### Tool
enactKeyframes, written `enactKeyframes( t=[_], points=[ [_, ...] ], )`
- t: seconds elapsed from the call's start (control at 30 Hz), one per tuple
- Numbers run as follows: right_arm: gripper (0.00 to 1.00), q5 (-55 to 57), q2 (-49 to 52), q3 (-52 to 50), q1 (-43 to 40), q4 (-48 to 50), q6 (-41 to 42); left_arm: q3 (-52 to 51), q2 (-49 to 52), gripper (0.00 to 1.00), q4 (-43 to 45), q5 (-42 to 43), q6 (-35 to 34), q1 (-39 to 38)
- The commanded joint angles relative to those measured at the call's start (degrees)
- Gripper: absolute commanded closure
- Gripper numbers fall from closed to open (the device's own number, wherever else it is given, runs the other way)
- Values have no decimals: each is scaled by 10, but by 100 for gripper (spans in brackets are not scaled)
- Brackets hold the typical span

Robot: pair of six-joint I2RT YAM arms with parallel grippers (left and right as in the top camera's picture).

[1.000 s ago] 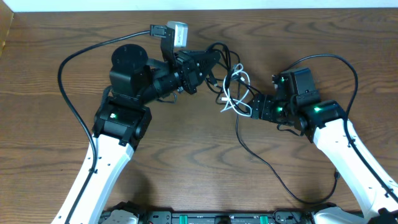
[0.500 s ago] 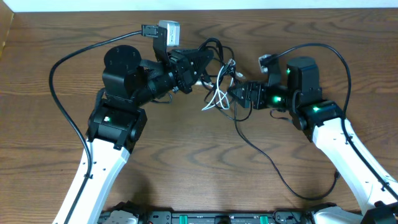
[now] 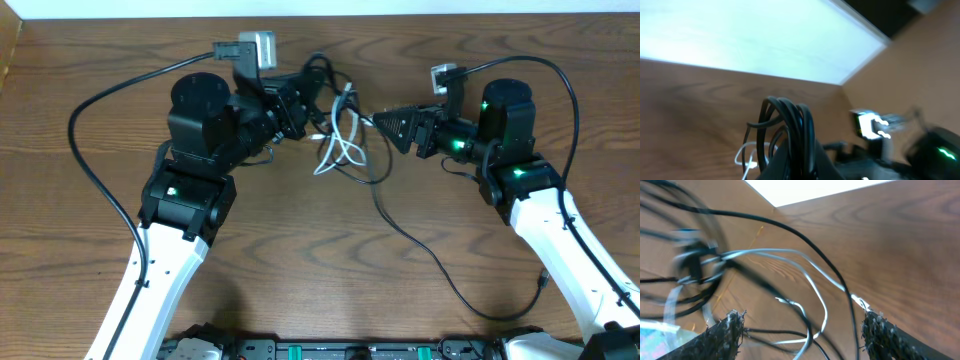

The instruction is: Untangle cables

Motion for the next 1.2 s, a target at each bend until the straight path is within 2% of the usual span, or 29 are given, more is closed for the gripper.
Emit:
enactKeyframes(
  t=[0.0, 0.13, 0.3, 0.4, 0.5, 0.73, 0.93, 0.97, 1.1, 1.13, 1.17],
  points=[
    [24, -37, -34, -2, 3, 12, -67, 22, -9, 92, -6, -133, -66, 4],
    [22, -84, -45, -2, 25, 12, -130, 22, -9, 93, -6, -175, -153, 4],
    [22, -95, -44, -2, 74, -6, -185, 22, -9, 93, -6, -177, -299, 0],
    [22, -75, -43, -2, 100, -10, -203, 22, -9, 93, -7, -177, -362, -5],
    [22, -6, -43, -2, 121, -23, -205, 22, -9, 93, -13, -170, -414, -13],
    [26, 17, -43, -2, 128, -27, -205, 22, -9, 92, -18, -160, -425, -26],
    [31, 84, -42, -2, 128, -28, -205, 22, -9, 93, -29, -141, -431, -50],
    [37, 92, -42, -2, 128, -28, -205, 22, -9, 93, -33, -141, -431, -54],
    [90, 95, -42, -2, 128, -24, -205, 22, -9, 93, -38, -144, -431, -67],
    [99, 93, -42, -2, 129, -24, -203, 22, -9, 92, -38, -145, -431, -68],
    [99, 89, -42, -2, 130, -25, -202, 22, -9, 92, -38, -148, -431, -69]
  ],
)
